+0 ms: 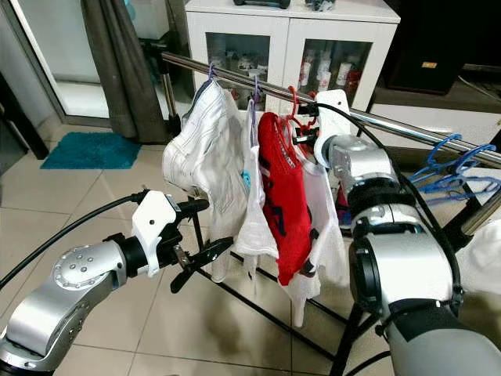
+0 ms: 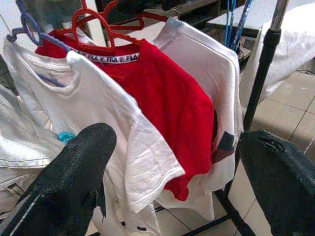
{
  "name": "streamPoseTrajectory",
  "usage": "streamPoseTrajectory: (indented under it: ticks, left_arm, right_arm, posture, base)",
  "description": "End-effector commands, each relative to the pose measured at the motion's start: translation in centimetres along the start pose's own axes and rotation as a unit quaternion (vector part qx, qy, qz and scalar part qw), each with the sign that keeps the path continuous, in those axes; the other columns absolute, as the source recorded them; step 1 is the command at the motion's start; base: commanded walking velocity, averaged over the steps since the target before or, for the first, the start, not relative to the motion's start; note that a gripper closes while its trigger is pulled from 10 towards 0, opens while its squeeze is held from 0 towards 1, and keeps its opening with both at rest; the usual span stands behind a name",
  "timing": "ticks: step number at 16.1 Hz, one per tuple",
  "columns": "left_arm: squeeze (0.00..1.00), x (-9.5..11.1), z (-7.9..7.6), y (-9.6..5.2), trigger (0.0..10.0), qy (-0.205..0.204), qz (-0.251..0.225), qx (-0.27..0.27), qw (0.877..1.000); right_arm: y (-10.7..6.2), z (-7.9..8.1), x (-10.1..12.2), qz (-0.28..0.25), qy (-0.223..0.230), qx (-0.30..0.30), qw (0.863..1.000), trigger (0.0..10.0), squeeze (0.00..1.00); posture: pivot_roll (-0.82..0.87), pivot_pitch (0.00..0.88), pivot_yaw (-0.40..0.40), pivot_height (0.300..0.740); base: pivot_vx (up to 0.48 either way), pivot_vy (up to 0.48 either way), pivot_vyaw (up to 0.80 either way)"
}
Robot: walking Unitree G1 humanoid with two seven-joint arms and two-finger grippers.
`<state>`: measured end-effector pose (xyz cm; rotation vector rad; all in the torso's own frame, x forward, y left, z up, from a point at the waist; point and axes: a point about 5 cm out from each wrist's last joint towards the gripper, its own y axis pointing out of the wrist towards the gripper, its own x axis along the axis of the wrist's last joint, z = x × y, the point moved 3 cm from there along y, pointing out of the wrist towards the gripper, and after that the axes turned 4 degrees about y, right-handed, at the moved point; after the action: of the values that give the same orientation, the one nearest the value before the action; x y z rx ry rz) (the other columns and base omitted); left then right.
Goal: Hang hanger
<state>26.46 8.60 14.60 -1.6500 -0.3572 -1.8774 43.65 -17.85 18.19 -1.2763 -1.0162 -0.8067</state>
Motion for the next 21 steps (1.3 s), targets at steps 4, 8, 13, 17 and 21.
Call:
streamPoseTrajectory:
  ticks: [4, 8, 13, 17, 21]
  left_arm:
    - [0.00, 0.7, 0.0, 0.6, 10.0, 0.021, -0.007, -0.013, 1.000]
    - [0.00, 0.7, -0.1, 0.9, 10.0, 0.025, -0.009, -0.017, 1.000]
    - [0.00, 1.2, 0.7, 0.8, 10.0, 0.031, -0.024, 0.014, 0.999]
    - [0.00, 1.2, 0.9, 0.8, 10.0, 0.032, -0.026, 0.023, 0.999]
    - [0.00, 1.1, 2.0, 1.5, 10.0, 0.037, -0.026, 0.078, 0.996]
  right_arm:
    - [-1.1, -1.0, 1.0, -0.032, 0.002, 0.010, 0.999, 0.0, 0.00]
    - [-1.6, -0.9, 0.8, -0.044, -0.003, 0.015, 0.999, 0.0, 0.00]
    - [-3.1, -1.0, 2.0, -0.121, -0.002, 0.013, 0.993, 0.0, 0.00]
    - [-5.1, -1.1, 1.4, -0.147, -0.003, 0.012, 0.989, 0.0, 0.00]
    - [-7.0, -0.8, -1.7, -0.119, -0.016, 0.010, 0.993, 0.0, 0.00]
  posture:
    - [0.04, 0.000, 0.043, 0.740]
    - [0.03, 0.000, 0.053, 0.740]
    - [0.04, 0.000, 0.043, 0.740]
    - [0.04, 0.000, 0.053, 0.740]
    - [0.02, 0.000, 0.068, 0.740]
  base:
    - [0.000, 0.000, 0.00]
    - [0.000, 0.000, 0.00]
    - [0.000, 0.000, 0.00]
    - [0.000, 0.000, 0.00]
    - [0.000, 0.000, 0.00]
